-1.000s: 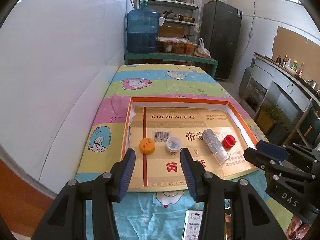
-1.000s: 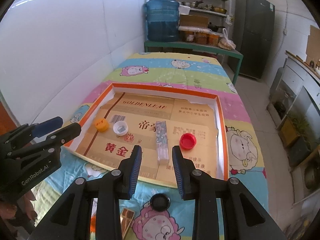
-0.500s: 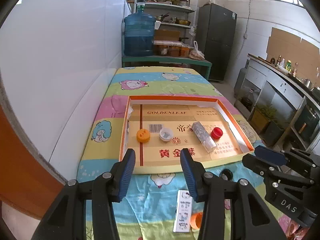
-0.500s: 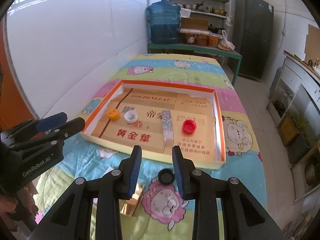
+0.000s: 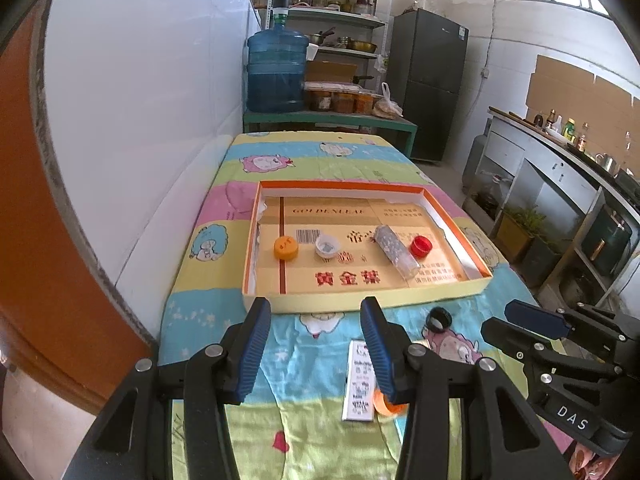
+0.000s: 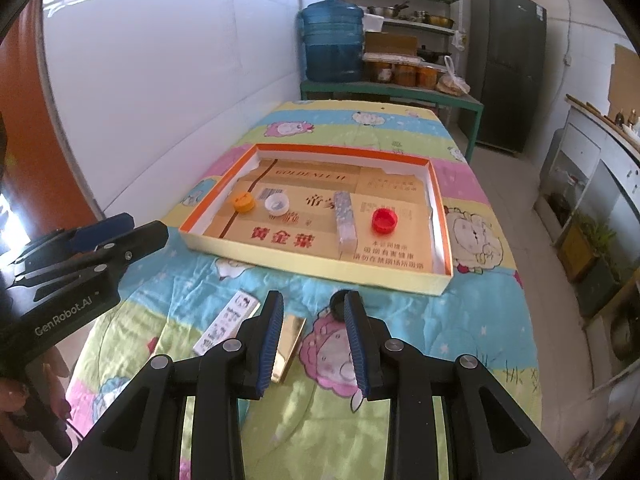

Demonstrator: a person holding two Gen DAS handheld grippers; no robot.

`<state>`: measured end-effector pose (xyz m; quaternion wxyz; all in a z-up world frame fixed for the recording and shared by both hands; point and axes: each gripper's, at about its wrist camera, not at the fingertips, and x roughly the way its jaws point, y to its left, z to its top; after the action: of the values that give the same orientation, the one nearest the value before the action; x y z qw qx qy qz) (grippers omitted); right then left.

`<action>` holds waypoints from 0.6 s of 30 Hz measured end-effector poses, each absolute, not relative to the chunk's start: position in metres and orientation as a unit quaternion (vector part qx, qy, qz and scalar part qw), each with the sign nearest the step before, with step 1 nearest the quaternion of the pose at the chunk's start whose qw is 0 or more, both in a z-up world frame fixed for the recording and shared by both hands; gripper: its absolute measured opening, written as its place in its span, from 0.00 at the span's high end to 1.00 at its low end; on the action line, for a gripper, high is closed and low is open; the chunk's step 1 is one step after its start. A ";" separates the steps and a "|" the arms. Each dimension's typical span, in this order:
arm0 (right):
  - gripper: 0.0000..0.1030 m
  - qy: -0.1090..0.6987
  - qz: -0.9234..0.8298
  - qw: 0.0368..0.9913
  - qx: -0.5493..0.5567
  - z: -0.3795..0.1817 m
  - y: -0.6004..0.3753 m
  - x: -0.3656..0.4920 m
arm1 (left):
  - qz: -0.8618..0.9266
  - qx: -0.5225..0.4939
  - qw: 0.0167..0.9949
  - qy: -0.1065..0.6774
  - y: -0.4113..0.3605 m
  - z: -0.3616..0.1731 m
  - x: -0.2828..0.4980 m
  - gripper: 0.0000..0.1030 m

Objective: Organize rigid objects
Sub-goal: 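Move both tools back toward the remaining objects on the quilt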

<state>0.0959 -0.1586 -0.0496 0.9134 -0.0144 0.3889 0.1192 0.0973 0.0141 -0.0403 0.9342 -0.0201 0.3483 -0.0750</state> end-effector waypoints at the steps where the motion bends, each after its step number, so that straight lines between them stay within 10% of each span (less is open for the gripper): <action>1: 0.69 0.390 0.121 0.913 -0.014 -0.050 -0.158 0.093 | -0.077 -0.020 0.934 0.349 0.015 -0.042 0.093 0.55; 18: 0.57 0.411 0.218 0.884 -0.043 -0.106 -0.133 -0.009 | -0.080 -0.028 0.926 0.369 0.023 -0.064 0.058 0.55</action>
<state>-0.0090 -0.1331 -0.1056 0.8843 -0.0430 0.4106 0.2182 0.0584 0.0229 -0.0637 0.9256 -0.0285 0.3689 -0.0800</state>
